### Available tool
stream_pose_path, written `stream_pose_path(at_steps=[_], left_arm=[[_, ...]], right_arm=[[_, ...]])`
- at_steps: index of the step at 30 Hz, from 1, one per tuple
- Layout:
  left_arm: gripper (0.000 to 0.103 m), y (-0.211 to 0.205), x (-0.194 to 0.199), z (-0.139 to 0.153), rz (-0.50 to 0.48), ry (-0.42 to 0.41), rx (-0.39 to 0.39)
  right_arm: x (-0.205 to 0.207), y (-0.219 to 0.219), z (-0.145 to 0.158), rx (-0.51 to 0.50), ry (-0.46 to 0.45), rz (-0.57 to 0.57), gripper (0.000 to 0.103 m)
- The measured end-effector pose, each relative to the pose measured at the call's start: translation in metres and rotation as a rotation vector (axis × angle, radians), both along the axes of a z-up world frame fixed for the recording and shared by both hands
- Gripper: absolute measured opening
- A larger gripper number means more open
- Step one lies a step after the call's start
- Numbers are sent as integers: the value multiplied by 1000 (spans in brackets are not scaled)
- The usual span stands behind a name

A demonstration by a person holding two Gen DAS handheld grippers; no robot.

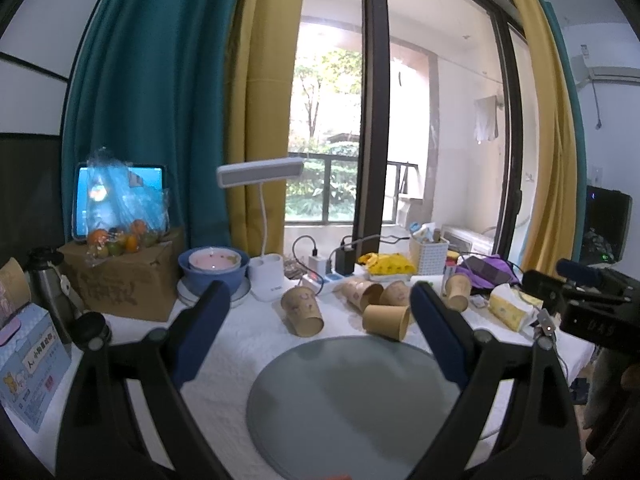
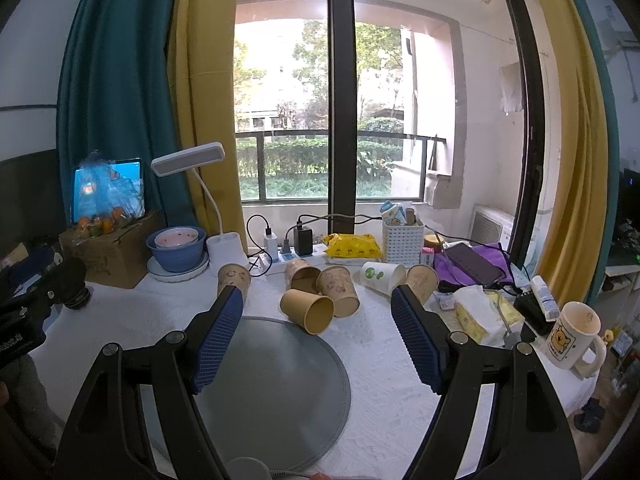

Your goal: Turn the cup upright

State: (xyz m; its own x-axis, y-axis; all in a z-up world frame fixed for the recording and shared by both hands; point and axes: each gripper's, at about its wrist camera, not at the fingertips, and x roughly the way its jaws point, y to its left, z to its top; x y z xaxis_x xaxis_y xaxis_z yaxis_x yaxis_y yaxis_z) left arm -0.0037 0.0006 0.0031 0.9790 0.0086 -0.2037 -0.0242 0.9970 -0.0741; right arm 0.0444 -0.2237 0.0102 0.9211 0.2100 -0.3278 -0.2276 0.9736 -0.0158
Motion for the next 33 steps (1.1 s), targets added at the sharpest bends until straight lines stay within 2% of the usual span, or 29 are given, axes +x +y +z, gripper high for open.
stream_pose_path(at_steps=[33], left_arm=[[92, -5, -2, -4, -6, -2, -16]], right_arm=[[2, -1, -2, 0, 6, 3, 80]])
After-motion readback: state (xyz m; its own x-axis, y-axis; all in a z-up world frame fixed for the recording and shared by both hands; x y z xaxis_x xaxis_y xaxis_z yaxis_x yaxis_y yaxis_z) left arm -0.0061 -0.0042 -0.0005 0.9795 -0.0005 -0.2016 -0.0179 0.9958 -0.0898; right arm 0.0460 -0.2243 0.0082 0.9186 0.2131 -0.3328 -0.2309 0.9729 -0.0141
